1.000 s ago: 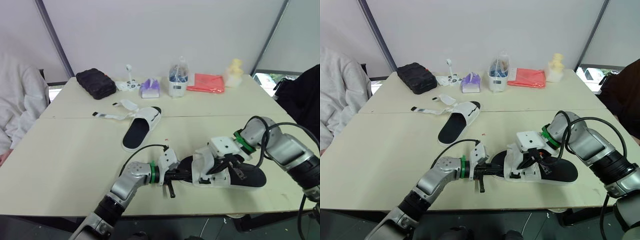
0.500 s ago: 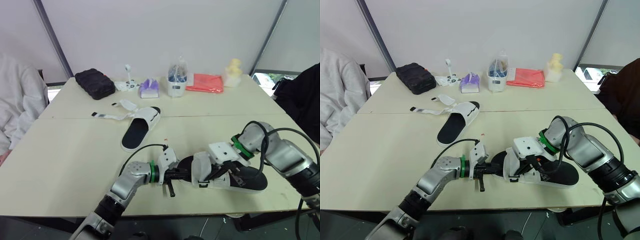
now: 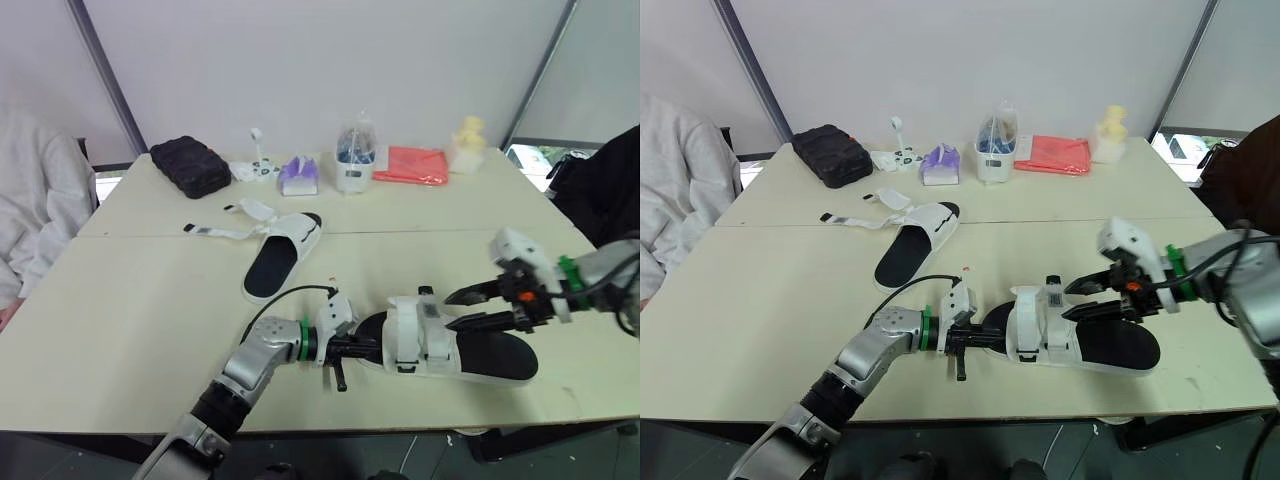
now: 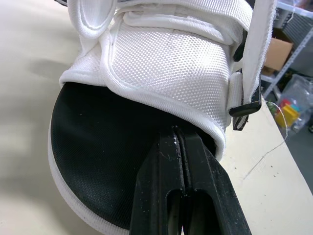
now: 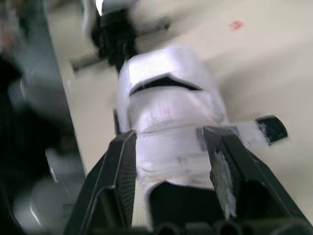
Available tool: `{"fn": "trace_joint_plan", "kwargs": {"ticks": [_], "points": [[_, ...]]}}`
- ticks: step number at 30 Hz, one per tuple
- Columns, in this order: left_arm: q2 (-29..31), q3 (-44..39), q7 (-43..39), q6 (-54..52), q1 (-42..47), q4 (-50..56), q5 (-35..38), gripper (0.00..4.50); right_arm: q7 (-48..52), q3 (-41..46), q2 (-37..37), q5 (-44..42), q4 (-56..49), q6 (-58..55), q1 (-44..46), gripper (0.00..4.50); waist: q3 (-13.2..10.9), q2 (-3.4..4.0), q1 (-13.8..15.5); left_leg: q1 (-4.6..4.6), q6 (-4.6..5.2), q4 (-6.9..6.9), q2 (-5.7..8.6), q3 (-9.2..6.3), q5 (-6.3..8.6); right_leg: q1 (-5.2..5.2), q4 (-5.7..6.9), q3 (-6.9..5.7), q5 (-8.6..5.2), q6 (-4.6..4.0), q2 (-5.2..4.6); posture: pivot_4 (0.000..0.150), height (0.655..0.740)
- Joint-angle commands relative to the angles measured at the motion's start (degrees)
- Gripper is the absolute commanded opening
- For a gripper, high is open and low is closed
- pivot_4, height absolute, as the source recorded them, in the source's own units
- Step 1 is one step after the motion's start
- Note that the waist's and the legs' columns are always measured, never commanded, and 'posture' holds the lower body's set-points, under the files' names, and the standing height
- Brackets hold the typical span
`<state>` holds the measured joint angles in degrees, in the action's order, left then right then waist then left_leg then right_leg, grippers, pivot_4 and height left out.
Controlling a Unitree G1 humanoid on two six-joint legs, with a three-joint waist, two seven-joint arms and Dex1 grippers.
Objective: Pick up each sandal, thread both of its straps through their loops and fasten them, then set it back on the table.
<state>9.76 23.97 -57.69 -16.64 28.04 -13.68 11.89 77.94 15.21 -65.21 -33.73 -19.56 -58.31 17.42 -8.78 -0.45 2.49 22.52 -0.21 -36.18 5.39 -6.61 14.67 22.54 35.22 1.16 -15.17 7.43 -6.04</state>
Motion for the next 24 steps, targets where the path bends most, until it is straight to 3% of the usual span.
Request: {"fn": "trace_joint_plan", "kwargs": {"ticks": [1, 4, 8, 16, 24], "points": [[0.53, 1.58, -1.12, -1.16, -0.79, -2.25, -1.62, 0.0, -3.14, 9.34, 2.08, -9.05, -10.15, -9.93, -7.94, 2.29, 0.0, 0.0, -0.01, 0.0, 0.01, -0.01, -0.02, 0.01, 0.01, 0.0, 0.0, 0.0, 0.0, 0.0, 0.0, 0.15, 0.74], [0.43, 1.74, -2.09, -1.48, -0.66, -2.26, -1.46, 0.0, -7.67, 11.9, 6.13, -12.0, -16.67, -12.66, -18.03, 2.29, -0.01, -0.04, 0.0, 0.01, 0.02, -0.02, -0.05, 0.0, 0.01, -0.02, -0.01, -0.03, 0.0, 0.01, 0.01, 0.15, 0.74], [0.11, 1.93, -3.41, -1.96, -0.31, -1.97, -0.99, 0.0, -14.68, 8.2, 12.54, -10.72, -18.35, -9.57, -25.29, 2.29, -0.02, -0.07, -0.19, -0.01, 0.03, -0.07, -0.02, 0.06, 0.02, -0.06, -0.01, 0.0, 0.0, 0.01, 0.05, 0.15, 0.74], [0.27, 1.99, -3.96, -1.94, 0.09, -2.16, -1.65, 0.0, -23.3, 1.31, 19.15, -7.79, -13.18, -1.95, -23.79, 2.29, -0.01, -0.04, -0.15, -0.04, 0.03, -0.03, -0.01, 0.07, 0.01, -0.04, 0.0, 0.01, 0.0, 0.03, 0.13, 0.15, 0.74], [0.42, 1.36, -2.96, -2.78, -0.49, -1.46, -1.52, 0.0, -27.13, -1.38, 20.54, -7.95, -12.08, 0.97, -23.94, 2.29, 0.0, -0.03, -0.17, -0.04, 0.03, -0.03, -0.02, 0.05, 0.01, -0.05, 0.0, 0.0, 0.0, 0.03, 0.13, 0.15, 0.74]]}}
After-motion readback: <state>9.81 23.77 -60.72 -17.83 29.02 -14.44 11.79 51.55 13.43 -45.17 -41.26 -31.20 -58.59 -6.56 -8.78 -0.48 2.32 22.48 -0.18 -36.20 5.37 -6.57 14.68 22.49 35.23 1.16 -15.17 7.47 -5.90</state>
